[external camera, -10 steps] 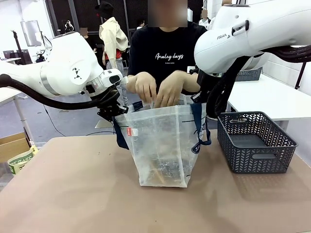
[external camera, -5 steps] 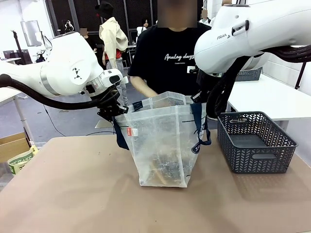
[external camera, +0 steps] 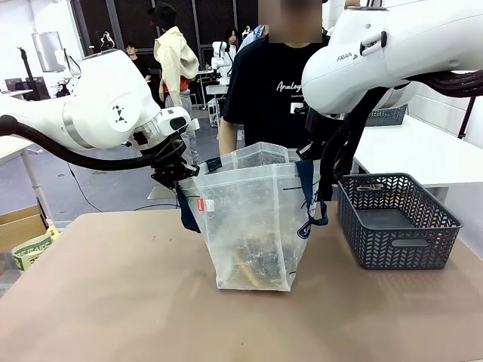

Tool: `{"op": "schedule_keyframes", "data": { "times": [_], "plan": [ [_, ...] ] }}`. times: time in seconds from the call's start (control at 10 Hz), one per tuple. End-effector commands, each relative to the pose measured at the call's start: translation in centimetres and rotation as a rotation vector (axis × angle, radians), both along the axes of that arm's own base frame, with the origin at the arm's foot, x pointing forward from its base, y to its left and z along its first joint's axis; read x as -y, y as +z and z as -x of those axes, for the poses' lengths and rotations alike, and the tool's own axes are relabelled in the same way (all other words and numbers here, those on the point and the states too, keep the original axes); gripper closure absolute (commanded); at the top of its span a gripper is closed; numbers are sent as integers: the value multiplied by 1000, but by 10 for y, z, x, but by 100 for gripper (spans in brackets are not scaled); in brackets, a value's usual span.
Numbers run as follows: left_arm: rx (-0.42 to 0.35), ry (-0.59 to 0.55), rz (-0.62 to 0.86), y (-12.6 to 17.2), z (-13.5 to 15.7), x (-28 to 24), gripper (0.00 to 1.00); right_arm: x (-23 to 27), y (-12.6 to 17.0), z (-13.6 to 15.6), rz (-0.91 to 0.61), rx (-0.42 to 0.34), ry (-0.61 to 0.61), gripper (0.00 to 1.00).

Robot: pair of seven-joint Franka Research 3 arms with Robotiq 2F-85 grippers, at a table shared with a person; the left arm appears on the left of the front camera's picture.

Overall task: Transfer purchased items from the store into the shopping bag.
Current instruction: Move the Reusable shopping bag to the right side of the table.

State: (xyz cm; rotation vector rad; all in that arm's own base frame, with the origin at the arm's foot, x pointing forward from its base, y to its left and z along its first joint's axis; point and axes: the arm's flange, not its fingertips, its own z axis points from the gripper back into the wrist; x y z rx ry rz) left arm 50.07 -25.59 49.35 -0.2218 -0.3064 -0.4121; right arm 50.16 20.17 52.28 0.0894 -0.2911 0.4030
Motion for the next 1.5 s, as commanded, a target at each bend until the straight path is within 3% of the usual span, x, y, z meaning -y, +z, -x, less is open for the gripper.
{"op": "schedule_keyframes", "data": {
  "times": [0.0, 1.4],
  "plan": [
    [1, 2, 0, 0, -1, -2, 100, 1, 2, 0, -1, 5, -2, 100],
    [0, 0, 0, 0, 0, 0, 100, 0, 0, 0, 0, 0, 0, 100]
  ]
}}
